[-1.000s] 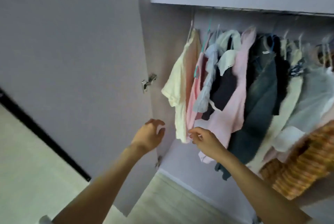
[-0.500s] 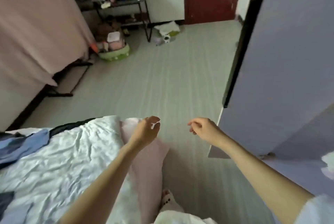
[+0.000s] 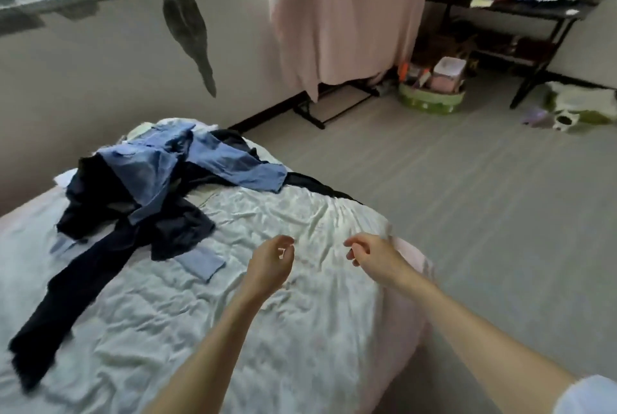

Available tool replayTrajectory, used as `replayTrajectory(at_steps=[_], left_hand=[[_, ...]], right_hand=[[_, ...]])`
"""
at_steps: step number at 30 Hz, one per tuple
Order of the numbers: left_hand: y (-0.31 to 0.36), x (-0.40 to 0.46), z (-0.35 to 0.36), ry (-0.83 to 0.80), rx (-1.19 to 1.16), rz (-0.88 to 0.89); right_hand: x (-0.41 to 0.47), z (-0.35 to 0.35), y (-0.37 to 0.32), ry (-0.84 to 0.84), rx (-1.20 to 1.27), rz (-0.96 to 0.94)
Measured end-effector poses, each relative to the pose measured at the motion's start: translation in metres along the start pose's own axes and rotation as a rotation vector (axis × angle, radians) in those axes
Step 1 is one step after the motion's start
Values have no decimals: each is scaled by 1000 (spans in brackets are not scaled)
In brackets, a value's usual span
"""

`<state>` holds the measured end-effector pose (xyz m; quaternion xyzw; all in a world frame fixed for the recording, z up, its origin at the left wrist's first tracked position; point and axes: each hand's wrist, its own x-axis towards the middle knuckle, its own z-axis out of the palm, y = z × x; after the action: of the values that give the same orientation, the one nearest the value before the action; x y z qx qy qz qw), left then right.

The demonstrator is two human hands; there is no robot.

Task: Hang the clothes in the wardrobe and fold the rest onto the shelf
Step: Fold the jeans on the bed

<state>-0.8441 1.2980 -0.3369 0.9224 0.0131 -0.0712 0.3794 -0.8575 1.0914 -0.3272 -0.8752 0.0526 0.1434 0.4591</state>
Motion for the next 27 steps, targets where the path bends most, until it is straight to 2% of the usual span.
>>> replayTrajectory(at_steps=[7,14,20,27], left_hand=[[-70,63,-74,210,-36,-200],[-125,140,-119,340,-18,-340],[-184,195,-110,285,56,-522],[-303,307,-105,364,259,-632]], right_hand=[[112,58,-72,-194,-95,-127],[229,114,-118,-283,-134,-209],[319,154,-99,-336,-195,-192],[460,250,-86,-328,-257,-330]])
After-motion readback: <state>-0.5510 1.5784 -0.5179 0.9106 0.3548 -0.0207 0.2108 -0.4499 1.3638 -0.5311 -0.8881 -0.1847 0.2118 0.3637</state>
